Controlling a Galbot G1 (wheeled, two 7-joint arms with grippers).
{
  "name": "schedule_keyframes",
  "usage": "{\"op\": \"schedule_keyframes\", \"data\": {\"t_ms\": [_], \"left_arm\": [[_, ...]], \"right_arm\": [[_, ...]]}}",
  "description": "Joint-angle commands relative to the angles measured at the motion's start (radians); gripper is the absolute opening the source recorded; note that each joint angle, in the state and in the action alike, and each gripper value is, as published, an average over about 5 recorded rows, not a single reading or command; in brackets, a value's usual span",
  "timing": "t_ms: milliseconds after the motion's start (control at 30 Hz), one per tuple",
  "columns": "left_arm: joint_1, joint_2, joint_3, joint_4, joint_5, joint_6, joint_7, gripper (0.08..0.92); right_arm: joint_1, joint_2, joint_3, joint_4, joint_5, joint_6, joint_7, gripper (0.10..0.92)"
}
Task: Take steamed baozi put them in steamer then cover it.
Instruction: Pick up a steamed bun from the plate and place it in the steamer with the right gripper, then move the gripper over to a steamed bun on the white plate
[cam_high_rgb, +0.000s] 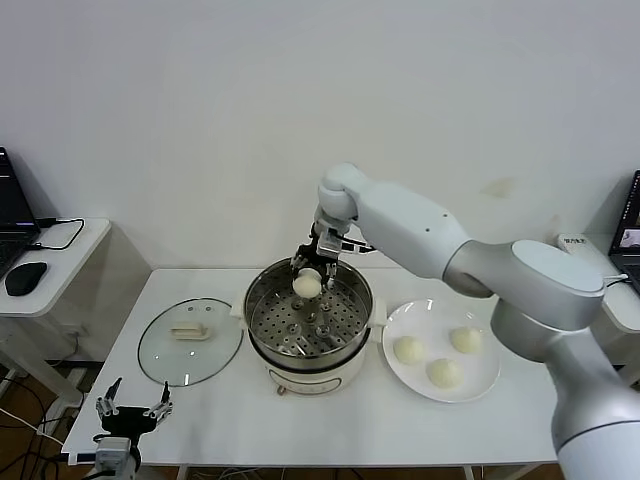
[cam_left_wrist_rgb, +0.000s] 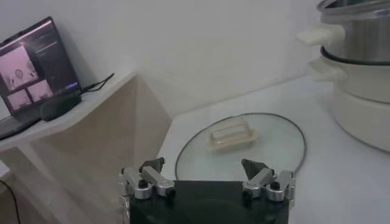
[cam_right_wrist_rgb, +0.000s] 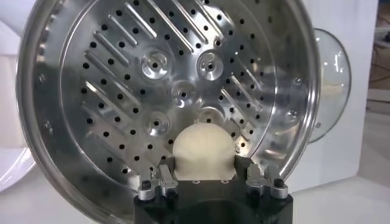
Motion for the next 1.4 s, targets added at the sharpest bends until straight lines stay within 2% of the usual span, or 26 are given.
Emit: {"op": "schedule_keyframes", "data": {"t_ms": [33,333,600,767,900,1167,1267,1400], "left_arm": [[-0.001,0.0,0.0,0.004,0.002,0.0,0.0,0.823],[-0.006,-0.002,0.005,0.015,0.001,0.0,0.0,0.823],[-0.011,0.0,0.006,0.026,-0.001,-0.002,0.0,0.823],[-0.015,-0.003,0.009,0.029,-0.001,-0.001,0.002,0.823],[-0.011,-0.001,0.007,0.025,-0.002,0.0,0.004,0.823],[-0.006,0.01,0.01,0.011,-0.004,0.004,0.011,0.823],[-0.006,0.012,0.017,0.007,-0.004,0.005,0.014,0.823],[-0.004,0.018,0.024,0.008,-0.004,0.006,0.017,0.823]], "right_arm": [[-0.021,0.018,0.026,-0.049,-0.074,0.019,0.018,0.607],[-0.034,0.053,0.037,-0.12,-0.076,0.019,0.032,0.623],[-0.038,0.062,0.044,-0.135,-0.068,0.003,0.039,0.803],[-0.026,0.057,0.064,-0.124,-0.038,-0.002,0.039,0.822],[0.01,-0.005,0.066,-0.043,0.105,-0.055,0.002,0.823],[0.128,-0.254,-0.056,0.214,0.551,-0.334,-0.07,0.823],[0.161,-0.358,-0.096,0.314,0.652,-0.45,-0.075,0.823],[0.214,-0.521,-0.119,0.462,0.706,-0.7,-0.09,0.823]]}}
